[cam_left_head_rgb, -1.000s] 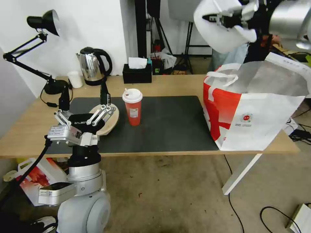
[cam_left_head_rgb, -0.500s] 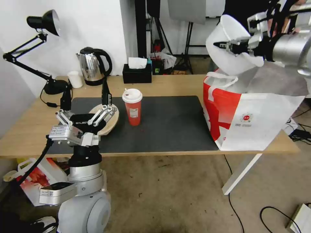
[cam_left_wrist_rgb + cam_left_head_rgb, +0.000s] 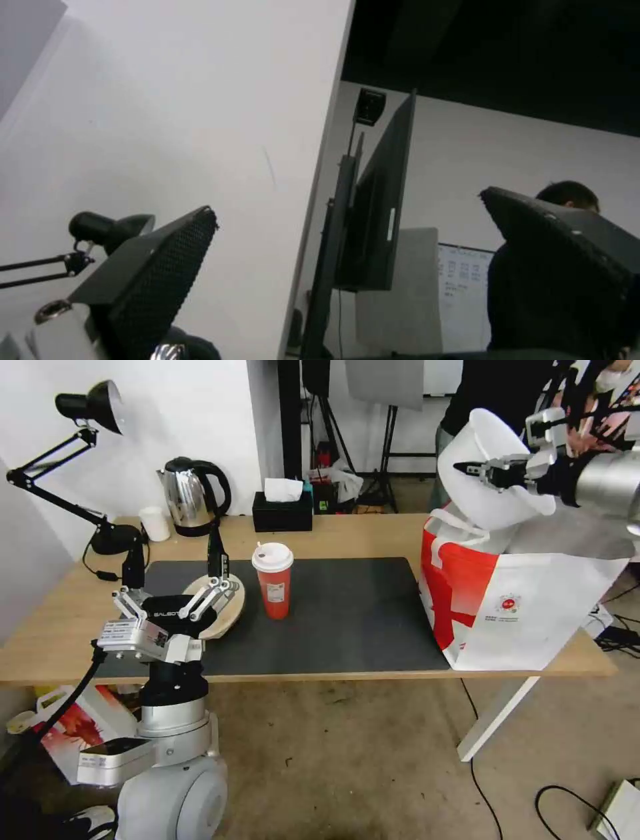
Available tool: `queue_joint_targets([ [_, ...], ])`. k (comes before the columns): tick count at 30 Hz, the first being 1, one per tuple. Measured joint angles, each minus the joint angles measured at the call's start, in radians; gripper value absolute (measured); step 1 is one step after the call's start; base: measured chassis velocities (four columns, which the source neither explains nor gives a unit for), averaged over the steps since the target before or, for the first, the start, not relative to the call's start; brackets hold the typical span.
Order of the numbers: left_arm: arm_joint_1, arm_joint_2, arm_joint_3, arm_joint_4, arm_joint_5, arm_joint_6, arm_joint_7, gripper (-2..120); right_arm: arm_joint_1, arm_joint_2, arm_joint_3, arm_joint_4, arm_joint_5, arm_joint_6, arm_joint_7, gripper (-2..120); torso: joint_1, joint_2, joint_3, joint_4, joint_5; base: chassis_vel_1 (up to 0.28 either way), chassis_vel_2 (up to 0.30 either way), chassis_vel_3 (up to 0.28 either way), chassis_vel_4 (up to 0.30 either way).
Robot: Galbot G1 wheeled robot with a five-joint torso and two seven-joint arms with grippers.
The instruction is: Pick up the trash from the table and place it into the takeout bag.
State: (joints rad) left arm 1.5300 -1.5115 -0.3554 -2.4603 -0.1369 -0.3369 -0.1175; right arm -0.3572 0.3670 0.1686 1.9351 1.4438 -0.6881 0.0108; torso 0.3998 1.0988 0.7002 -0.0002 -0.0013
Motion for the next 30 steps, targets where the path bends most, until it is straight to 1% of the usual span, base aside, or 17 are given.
queue_joint_targets([
  [8, 0.008, 0.0, 0.002, -0.008, 0.002, 0.0, 0.001, 100, -0.127, -0.001, 0.109, 0.003, -0.015, 0.005, -0.004, 0, 0.0, 0.0, 0.0, 0.0001, -0.0001, 0.0, 0.0, 0.0, 0.0],
  [12, 0.011, 0.003, 0.001, -0.012, 0.002, 0.0, 0.001, 100, -0.166, 0.006, 0.135, 0.005, -0.019, 0.007, -0.004, 0, 0.0, 0.0, 0.0, 0.0, -0.0002, 0.0, 0.0, 0.0, 0.0],
  [17, 0.013, 0.004, 0.001, -0.014, 0.002, 0.0, 0.001, 100, -0.2, 0.021, 0.157, 0.003, -0.027, 0.008, -0.003, 0, 0.0, 0.0, 0.0, 0.0002, -0.0002, 0.0, 0.0, 0.0, 0.0],
  [30, 0.014, 0.003, 0.0, -0.013, 0.004, 0.0, 0.001, 100, -0.251, 0.049, 0.174, -0.005, -0.032, 0.011, 0.011, 0, 0.0, 0.0, 0.0, 0.0001, -0.0002, 0.0, 0.0, 0.0, 0.0],
])
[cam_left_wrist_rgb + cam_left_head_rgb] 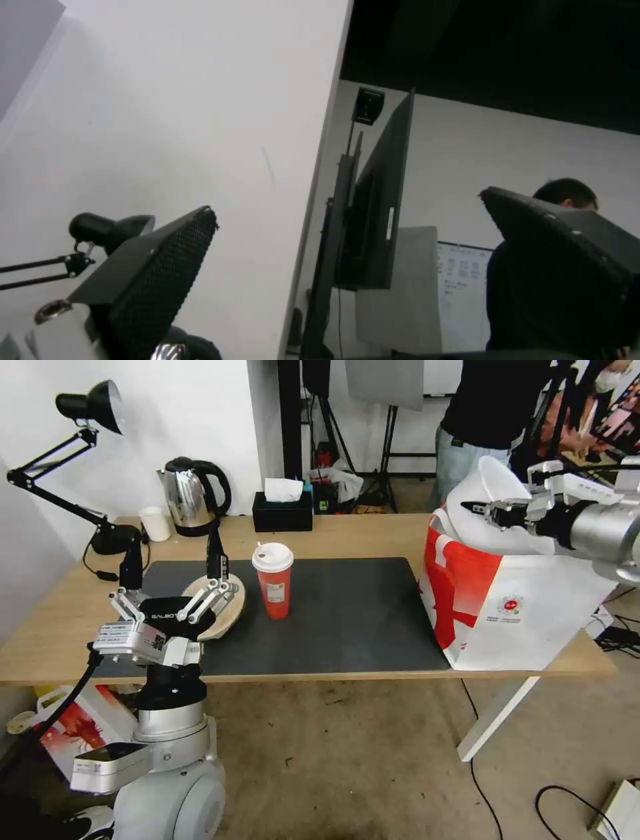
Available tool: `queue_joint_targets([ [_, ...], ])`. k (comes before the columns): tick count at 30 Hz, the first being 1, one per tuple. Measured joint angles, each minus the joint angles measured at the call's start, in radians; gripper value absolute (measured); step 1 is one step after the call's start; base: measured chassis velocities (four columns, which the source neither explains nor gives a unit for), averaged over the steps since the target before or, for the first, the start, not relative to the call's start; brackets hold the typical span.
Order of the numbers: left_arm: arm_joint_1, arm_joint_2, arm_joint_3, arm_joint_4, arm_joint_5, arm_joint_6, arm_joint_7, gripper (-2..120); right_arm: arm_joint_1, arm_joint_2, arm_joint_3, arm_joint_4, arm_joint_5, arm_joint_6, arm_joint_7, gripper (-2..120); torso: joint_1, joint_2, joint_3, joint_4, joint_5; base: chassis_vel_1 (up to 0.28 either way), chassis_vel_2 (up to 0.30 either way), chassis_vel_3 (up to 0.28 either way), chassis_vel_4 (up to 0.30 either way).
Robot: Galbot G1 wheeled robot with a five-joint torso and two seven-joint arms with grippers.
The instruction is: Pick up the trash from the table and place it into the takeout bag.
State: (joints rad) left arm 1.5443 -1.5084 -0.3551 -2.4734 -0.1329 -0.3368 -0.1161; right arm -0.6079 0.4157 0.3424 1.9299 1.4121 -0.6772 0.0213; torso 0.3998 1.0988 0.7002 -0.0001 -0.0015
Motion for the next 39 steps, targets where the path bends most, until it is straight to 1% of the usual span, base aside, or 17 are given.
queue_joint_targets([
  [7, 0.0, -0.001, 0.0, 0.002, 0.001, 0.0, 0.001, 100, -0.039, 0.012, 0.014, 0.001, -0.017, -0.005, -0.004, 0, 0.0, 0.0, 0.0, 0.0, 0.0, 0.0, 0.0, 0.0, 0.0],
  [10, 0.001, -0.002, 0.001, 0.003, 0.003, 0.0, 0.001, 100, -0.047, 0.013, 0.014, 0.008, -0.022, -0.008, -0.001, 14, 0.0, 0.0, 0.0, 0.0, 0.0001, 0.0, 0.0, 0.0, 0.0],
  [11, 0.001, -0.002, 0.001, 0.003, 0.003, 0.0, 0.001, 100, -0.047, 0.013, 0.014, 0.008, -0.022, -0.008, -0.001, 14, 0.0, 0.0, 0.0, 0.0, 0.0001, 0.0, 0.0, 0.0, 0.0],
  [14, 0.001, -0.003, 0.002, 0.003, 0.003, 0.0, 0.001, 100, -0.034, 0.009, 0.01, 0.01, -0.021, -0.008, 0.01, 28, 0.0, 0.0, 0.0, 0.0, -0.0001, 0.0, 0.0, 0.0, 0.0],
  [15, 0.001, -0.003, 0.002, 0.003, 0.003, 0.0, 0.001, 100, -0.034, 0.009, 0.01, 0.01, -0.021, -0.008, 0.01, 28, 0.0, 0.0, 0.0, 0.0, -0.0001, 0.0, 0.0, 0.0, 0.0],
  [16, 0.002, -0.003, 0.002, 0.003, 0.003, 0.0, 0.001, 100, -0.033, 0.009, 0.008, 0.01, -0.021, -0.008, 0.013, 32, 0.0, 0.0, 0.0, 0.0, 0.0, 0.0, 0.0, 0.0, 0.0],
  [19, 0.003, -0.003, 0.003, 0.003, 0.003, 0.0, 0.002, 100, -0.03, 0.009, 0.005, 0.01, -0.02, -0.008, 0.019, 46, 0.0, 0.0, 0.0, 0.0001, 0.0, 0.0, 0.0, 0.0, 0.0],
  [20, 0.003, -0.003, 0.003, 0.003, 0.003, 0.0, 0.002, 100, -0.03, 0.009, 0.005, 0.01, -0.02, -0.008, 0.019, 46, 0.0, 0.0, 0.0, 0.0001, 0.0, 0.0, 0.0, 0.0, 0.0],
  [21, 0.003, -0.002, 0.003, 0.003, 0.004, 0.0, 0.002, 100, -0.028, 0.009, 0.003, 0.01, -0.02, -0.007, 0.02, 50, 0.0, 0.0, 0.0, 0.0, 0.0, 0.0, 0.0, 0.0, 0.0],
  [22, 0.004, -0.002, 0.003, 0.003, 0.004, -0.001, 0.002, 100, -0.02, 0.009, -0.005, 0.01, -0.019, -0.007, 0.022, 57, 0.0, 0.0, 0.0, -0.0001, 0.0, 0.0, 0.0, 0.0, 0.0],
  [24, 0.004, -0.002, 0.003, 0.003, 0.004, -0.001, 0.002, 100, -0.014, 0.01, -0.011, 0.01, -0.019, -0.007, 0.024, 59, 0.0, 0.0, 0.0, 0.0, 0.0, 0.0, 0.0, 0.0, 0.0],
  [28, 0.006, -0.003, 0.002, 0.002, 0.004, -0.001, 0.002, 100, 0.008, 0.013, -0.031, 0.008, -0.018, -0.007, 0.029, 80, 0.0, 0.0, 0.0, 0.0001, 0.0, 0.0, 0.0, 0.0, 0.0],
  [32, 0.007, -0.002, 0.002, 0.001, 0.004, -0.001, 0.002, 100, 0.013, 0.013, -0.036, 0.007, -0.018, -0.007, 0.029, 86, 0.0, 0.0, 0.0, 0.0, 0.0, 0.0, 0.0, 0.0, 0.0],
  [33, 0.007, -0.002, 0.001, 0.001, 0.004, -0.001, 0.002, 100, 0.018, 0.013, -0.04, 0.005, -0.018, -0.007, 0.029, 95, 0.0, 0.0, 0.0, 0.0, 0.0, 0.0, 0.0, 0.0, 0.0],
  [34, 0.007, -0.002, 0.001, 0.001, 0.004, -0.001, 0.002, 100, 0.018, 0.013, -0.04, 0.005, -0.018, -0.007, 0.029, 95, 0.0, 0.0, 0.0, 0.0, 0.0, 0.0, 0.0, 0.0, 0.0],
  [35, 0.008, -0.001, 0.001, 0.0, 0.004, -0.001, 0.002, 100, 0.026, 0.013, -0.047, 0.003, -0.018, -0.007, 0.03, 99, 0.0, 0.0, 0.0, 0.0, 0.0, 0.0, 0.0, 0.0, 0.0],
  [39, 0.008, -0.001, 0.0, -0.001, 0.004, -0.001, 0.002, 100, 0.057, 0.012, -0.066, -0.005, -0.019, -0.007, 0.032, 100, 0.0, 0.0, 0.0, 0.0, 0.0, 0.0, 0.0, 0.0, 0.0],
])
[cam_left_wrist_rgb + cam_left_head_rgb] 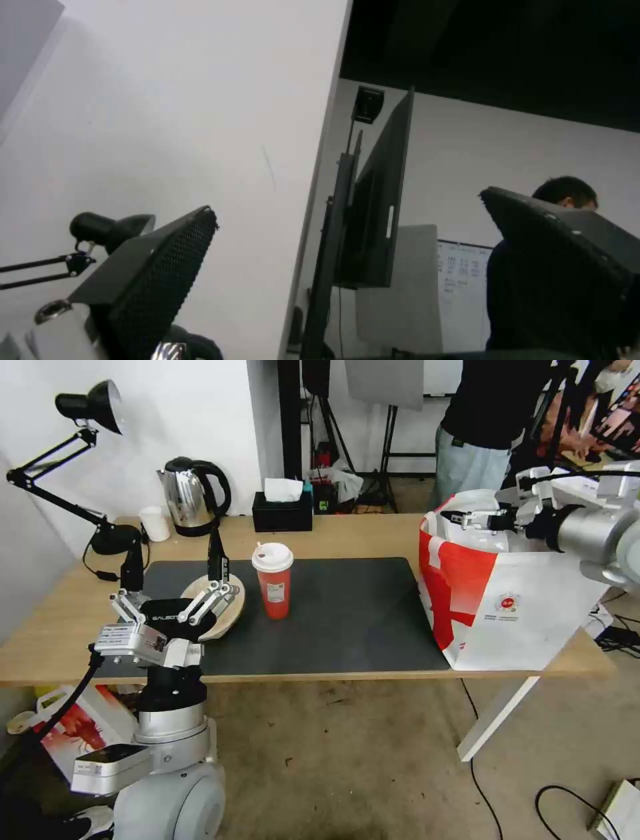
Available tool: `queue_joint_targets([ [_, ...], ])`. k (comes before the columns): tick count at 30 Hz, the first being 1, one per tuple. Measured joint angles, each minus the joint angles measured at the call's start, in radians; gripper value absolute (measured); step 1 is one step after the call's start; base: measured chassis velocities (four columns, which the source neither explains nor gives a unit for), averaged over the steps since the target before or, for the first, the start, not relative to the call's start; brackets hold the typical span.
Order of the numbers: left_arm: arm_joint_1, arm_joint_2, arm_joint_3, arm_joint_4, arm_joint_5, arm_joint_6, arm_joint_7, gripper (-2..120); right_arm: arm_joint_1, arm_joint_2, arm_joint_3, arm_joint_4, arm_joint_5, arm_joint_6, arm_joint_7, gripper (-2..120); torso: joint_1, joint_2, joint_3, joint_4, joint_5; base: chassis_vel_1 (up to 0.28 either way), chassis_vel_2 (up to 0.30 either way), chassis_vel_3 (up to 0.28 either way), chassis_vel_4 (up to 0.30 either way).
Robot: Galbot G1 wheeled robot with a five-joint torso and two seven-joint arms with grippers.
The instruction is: Pick up the trash from the table and place it into the takeout bag.
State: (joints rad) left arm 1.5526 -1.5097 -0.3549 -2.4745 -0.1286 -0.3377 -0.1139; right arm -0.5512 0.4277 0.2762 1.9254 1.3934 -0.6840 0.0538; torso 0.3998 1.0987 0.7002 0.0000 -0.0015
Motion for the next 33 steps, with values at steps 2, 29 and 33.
queue_joint_targets([
  [2, 0.0, 0.0, -0.001, 0.0, 0.0, 0.0, 0.0, 100, 0.021, -0.004, -0.015, -0.002, -0.002, 0.0, 0.002, 100, 0.0, 0.0, 0.0, 0.0, 0.0, 0.0, 0.0, 0.0, 0.0],
  [29, 0.0, 0.003, -0.002, -0.015, -0.003, 0.001, -0.001, 100, 0.218, -0.093, -0.235, 0.036, -0.17, -0.023, -0.057, 100, 0.0, 0.0, 0.0, -0.0001, 0.0001, 0.0, 0.0, 0.0, 0.0],
  [33, -0.002, 0.005, -0.003, -0.015, -0.005, 0.001, -0.001, 100, 0.222, -0.08, -0.247, 0.036, -0.19, -0.02, -0.054, 100, 0.0, 0.0, 0.0, 0.0001, 0.0001, 0.0, 0.0, 0.0, 0.0],
])
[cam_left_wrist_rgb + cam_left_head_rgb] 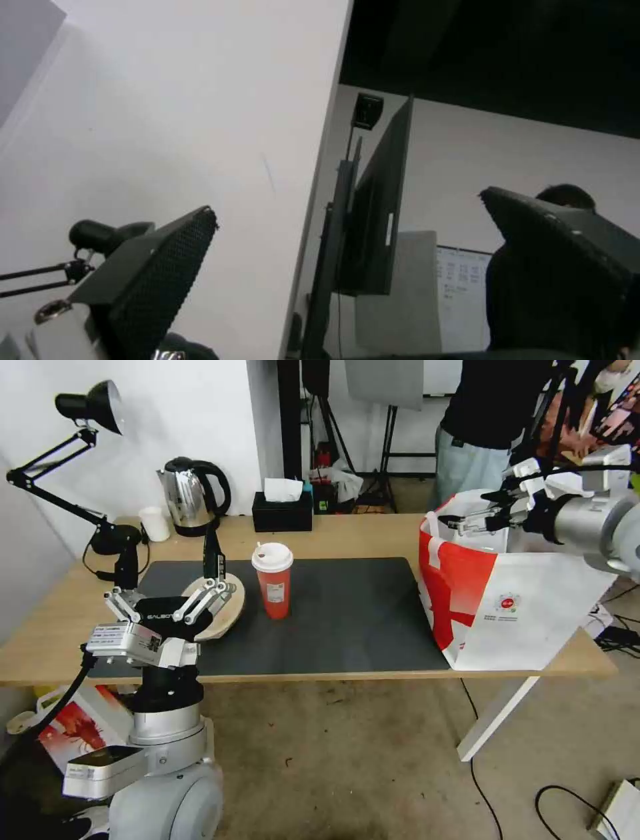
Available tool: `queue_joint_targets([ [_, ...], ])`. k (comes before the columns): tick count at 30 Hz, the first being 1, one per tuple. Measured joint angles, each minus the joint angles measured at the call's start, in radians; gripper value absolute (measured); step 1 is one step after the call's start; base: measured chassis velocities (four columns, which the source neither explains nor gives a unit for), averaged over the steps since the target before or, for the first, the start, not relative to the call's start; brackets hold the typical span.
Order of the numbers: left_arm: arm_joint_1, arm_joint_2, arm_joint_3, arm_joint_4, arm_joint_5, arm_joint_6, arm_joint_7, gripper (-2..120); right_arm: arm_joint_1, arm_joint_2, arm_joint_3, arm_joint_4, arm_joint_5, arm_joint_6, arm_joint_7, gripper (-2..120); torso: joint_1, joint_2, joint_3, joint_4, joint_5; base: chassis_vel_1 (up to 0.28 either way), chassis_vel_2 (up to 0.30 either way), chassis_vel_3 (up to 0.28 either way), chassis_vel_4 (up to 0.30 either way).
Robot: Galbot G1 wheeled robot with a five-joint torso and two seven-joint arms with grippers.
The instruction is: Pick up the trash from the table and place it into the takeout bag.
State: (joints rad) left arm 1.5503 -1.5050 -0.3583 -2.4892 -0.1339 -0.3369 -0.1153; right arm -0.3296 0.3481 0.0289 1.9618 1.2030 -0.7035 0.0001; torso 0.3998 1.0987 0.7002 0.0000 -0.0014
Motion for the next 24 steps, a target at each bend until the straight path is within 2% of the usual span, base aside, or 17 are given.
queue_joint_targets([
  [3, -0.002, 0.0, 0.0, 0.001, -0.001, 0.0, 0.0, 100, 0.004, 0.007, -0.002, 0.0, -0.002, 0.018, -0.001, 100, 0.0, 0.0, 0.0, -0.0002, 0.0, 0.0, 0.0, 0.0, 0.0],
  [19, -0.001, -0.006, -0.005, 0.004, -0.001, 0.001, -0.001, 100, 0.026, 0.093, -0.01, -0.011, 0.055, 0.267, 0.004, 100, 0.0, 0.0, 0.0, 0.0, -0.0001, 0.0, 0.0, 0.0, 0.0],
  [24, 0.0, -0.008, -0.007, 0.004, 0.0, 0.001, -0.001, 100, 0.034, 0.103, -0.017, -0.013, 0.057, 0.298, 0.005, 100, 0.0, 0.0, 0.0, -0.0001, -0.0001, 0.0, 0.0, 0.0, 0.0],
])
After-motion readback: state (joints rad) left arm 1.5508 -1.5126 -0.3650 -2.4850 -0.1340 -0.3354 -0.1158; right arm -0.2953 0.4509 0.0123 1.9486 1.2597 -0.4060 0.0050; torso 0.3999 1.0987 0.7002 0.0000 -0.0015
